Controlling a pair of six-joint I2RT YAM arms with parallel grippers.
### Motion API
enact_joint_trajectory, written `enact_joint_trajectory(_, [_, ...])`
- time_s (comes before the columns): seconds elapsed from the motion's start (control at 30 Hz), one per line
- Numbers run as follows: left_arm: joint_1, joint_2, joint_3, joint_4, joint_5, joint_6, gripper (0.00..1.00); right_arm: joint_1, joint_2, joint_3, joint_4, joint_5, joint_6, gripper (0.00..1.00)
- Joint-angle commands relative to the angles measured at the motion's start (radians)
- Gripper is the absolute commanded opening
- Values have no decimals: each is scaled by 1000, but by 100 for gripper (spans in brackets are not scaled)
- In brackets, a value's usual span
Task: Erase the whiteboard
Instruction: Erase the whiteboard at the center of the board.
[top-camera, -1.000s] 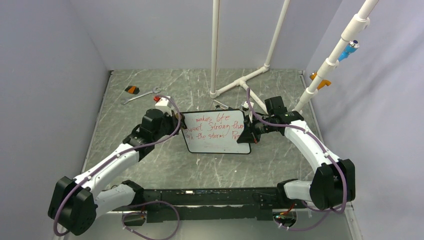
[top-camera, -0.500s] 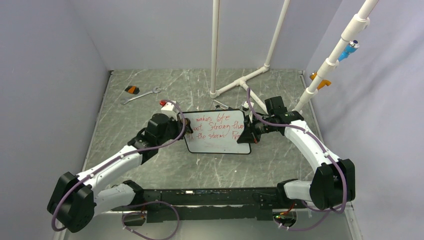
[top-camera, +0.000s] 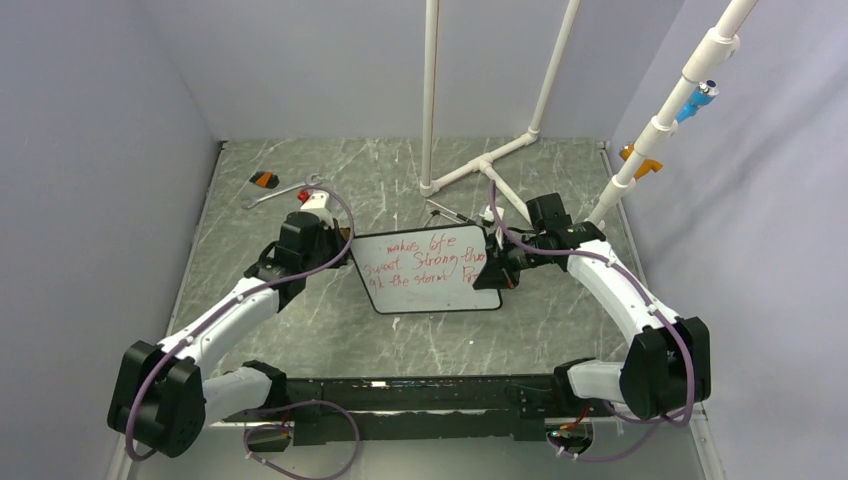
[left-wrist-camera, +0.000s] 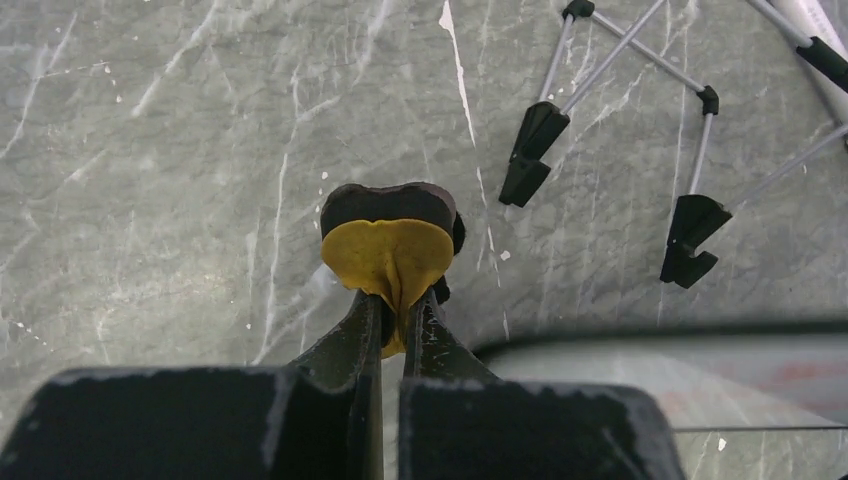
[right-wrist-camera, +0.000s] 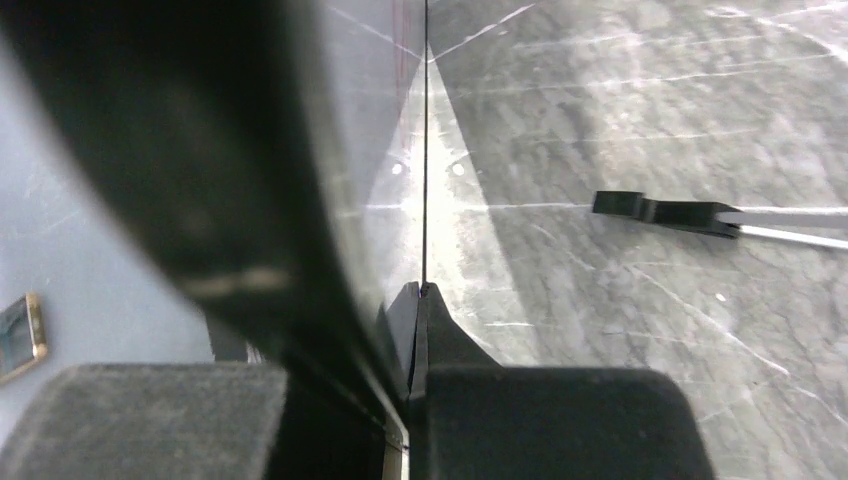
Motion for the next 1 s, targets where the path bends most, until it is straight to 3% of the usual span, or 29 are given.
enact_joint_trajectory(0.0, [8,-9,50,40,73,44,0,37,-3,9,-88,-51,-108,0])
enact_joint_trajectory(0.13, [-3,-72,65,-6,80,44,0,36,-6,6,-82,-47,-104,0])
enact_joint_trajectory(0.3, [-3,-189,32,-146,-145,45,0,28,-12,1,-46,-17,-63,0])
enact_joint_trajectory(0.43, [-2,-264,2,-200,-229,26,0,20,-15,0,-27,-2,-44,0])
enact_joint_trajectory(0.57, [-3,-316,-16,-200,-192,18,0,3,-23,-4,-26,-10,-39,0])
enact_joint_trajectory(0.7, [-28,-371,-38,-90,37,31,0,0,-28,-8,-20,-7,-34,0])
enact_joint_trajectory(0.97, [-252,-240,46,-72,-50,4,0,1,-20,-6,-17,-5,-31,0])
